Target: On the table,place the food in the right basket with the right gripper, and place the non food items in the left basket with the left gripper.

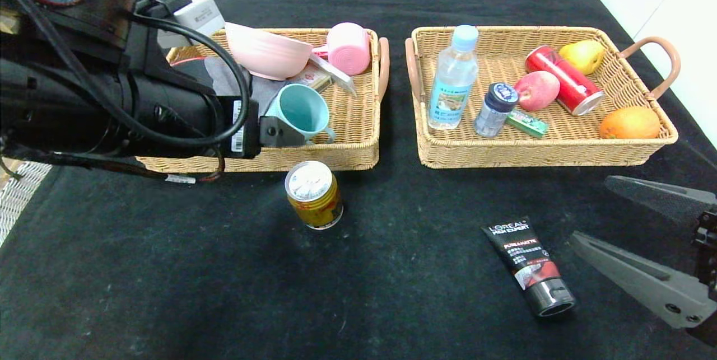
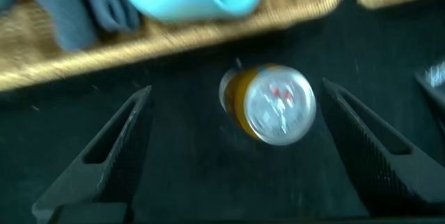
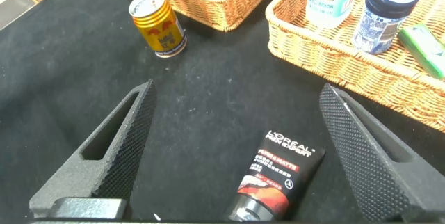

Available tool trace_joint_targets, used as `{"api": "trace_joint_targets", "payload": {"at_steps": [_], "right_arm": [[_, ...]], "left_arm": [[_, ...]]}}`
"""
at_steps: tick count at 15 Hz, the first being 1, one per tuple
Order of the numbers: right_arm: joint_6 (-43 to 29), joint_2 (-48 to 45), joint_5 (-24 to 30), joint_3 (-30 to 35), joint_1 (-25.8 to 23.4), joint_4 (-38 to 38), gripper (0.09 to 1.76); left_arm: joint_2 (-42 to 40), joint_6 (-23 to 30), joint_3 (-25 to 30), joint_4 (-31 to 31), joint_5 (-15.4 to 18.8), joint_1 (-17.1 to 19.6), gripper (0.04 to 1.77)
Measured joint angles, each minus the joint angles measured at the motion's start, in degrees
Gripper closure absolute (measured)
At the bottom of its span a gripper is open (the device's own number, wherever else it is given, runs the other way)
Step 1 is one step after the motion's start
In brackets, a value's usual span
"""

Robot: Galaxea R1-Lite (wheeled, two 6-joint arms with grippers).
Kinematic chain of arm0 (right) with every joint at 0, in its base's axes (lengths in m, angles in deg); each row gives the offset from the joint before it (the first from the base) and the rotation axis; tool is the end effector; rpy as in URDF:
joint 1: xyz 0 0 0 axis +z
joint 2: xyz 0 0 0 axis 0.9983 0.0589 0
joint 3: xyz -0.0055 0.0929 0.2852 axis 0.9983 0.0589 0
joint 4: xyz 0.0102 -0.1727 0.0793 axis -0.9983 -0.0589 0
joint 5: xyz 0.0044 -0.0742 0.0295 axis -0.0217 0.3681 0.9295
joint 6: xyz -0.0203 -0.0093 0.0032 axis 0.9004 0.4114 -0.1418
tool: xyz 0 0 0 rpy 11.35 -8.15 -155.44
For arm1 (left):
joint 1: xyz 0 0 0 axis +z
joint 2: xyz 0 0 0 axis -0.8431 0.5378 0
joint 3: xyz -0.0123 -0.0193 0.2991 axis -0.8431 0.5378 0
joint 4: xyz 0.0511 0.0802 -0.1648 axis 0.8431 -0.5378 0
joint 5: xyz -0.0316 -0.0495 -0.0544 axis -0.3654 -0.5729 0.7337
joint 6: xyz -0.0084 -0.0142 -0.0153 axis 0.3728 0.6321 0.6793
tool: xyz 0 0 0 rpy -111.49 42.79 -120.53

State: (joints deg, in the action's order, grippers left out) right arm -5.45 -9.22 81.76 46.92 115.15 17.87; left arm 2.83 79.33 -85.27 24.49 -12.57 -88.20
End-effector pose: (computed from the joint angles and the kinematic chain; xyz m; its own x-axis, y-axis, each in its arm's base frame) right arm 0.1287 0.0764 0.2268 0.7319 0.6807 0.0304 -0.6781 0.7320 -0.0656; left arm 0.2223 -0.1270 0.3210 0.8269 -0.2676 -0.4945 0.2591 0.9619 -0.0874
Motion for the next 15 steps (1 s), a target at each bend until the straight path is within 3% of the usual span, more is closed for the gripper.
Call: {"api": "trace_joint_targets", "payload": {"at_steps": [6,8,15], "right_arm": [[-0.02,-0.01,0.02,0.00,0.05,0.11,0.14],[-0.02,-0.04,0.00,0.00,0.02,0.13,0.14],[0.00,-0.11,0.02,-0.04,-0.02,0.20,0.14]], "left_arm": [[4.07,0.22,-0.23,-5.22,-2.34,-6.01,0.11],[6.14,0.27,-0.98,-5.19,-3.99,-6.39,0.11],[11.43,0.41,-2.60,-4.78,-4.40,-6.36,0.10]]}}
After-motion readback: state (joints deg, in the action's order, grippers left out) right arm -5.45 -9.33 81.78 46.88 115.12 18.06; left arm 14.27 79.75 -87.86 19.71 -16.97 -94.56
